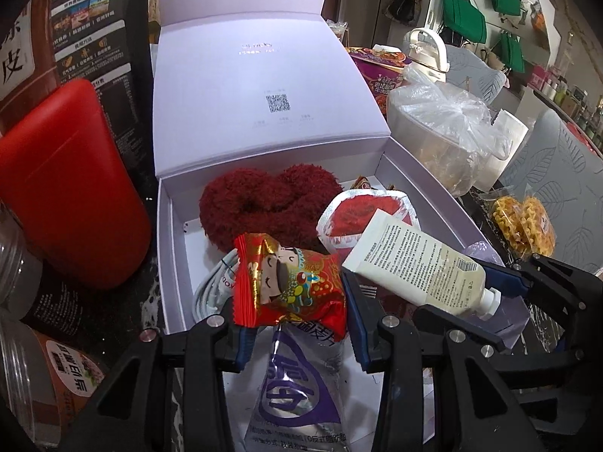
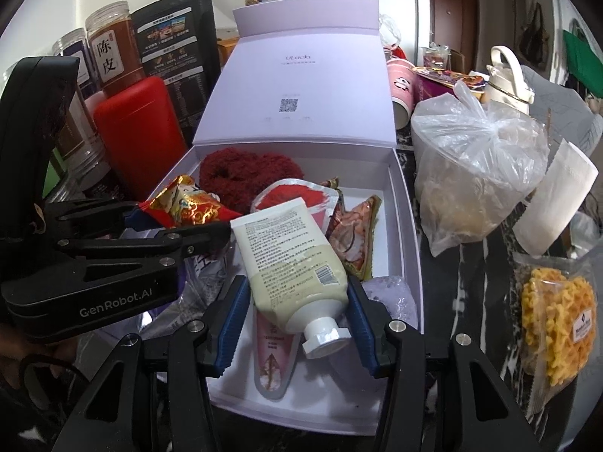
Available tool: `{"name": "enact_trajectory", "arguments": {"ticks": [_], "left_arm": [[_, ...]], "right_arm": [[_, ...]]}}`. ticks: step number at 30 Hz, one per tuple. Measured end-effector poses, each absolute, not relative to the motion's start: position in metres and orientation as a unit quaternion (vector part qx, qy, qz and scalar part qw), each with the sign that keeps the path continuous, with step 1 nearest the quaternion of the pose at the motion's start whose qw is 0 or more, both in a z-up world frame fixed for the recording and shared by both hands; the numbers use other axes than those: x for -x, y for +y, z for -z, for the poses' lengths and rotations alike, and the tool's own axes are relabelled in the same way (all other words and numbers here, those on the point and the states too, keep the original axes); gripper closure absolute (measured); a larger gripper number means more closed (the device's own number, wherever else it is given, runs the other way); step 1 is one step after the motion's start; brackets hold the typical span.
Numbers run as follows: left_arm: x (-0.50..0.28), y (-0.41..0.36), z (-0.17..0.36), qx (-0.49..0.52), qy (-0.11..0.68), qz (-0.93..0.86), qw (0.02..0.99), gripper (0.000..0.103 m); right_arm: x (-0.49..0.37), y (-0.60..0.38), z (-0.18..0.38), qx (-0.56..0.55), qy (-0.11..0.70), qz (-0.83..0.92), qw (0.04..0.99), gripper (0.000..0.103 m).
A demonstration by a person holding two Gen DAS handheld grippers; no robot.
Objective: Organize soft objects
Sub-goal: 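Lower the lotion tube and red snack bag into the box and open both grippers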
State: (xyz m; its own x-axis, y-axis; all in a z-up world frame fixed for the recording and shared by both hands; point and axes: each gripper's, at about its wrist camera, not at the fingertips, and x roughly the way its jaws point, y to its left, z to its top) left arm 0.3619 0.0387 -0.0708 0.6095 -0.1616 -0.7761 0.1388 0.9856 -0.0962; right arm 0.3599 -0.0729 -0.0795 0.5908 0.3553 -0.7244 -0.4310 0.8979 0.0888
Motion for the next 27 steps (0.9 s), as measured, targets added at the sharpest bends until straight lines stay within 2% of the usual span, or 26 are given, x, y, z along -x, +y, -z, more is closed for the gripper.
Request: {"name": "enact_trajectory", "arguments": {"ticks": [17,27], "left_arm": [[-0.367,0.039,0.082,0.008,0.451,0.078,0.889,0.063],[-0.371,0.036,0.081,0.006,0.458,0.076,0.886,0.063]], "right_arm": [[-0.366,-0.063,0.085,0.062,0.407,-0.209,0.887,0.052],[-0.365,-0.075,0.076,0.027,0.418,-0.212,0.883,0.048]]}}
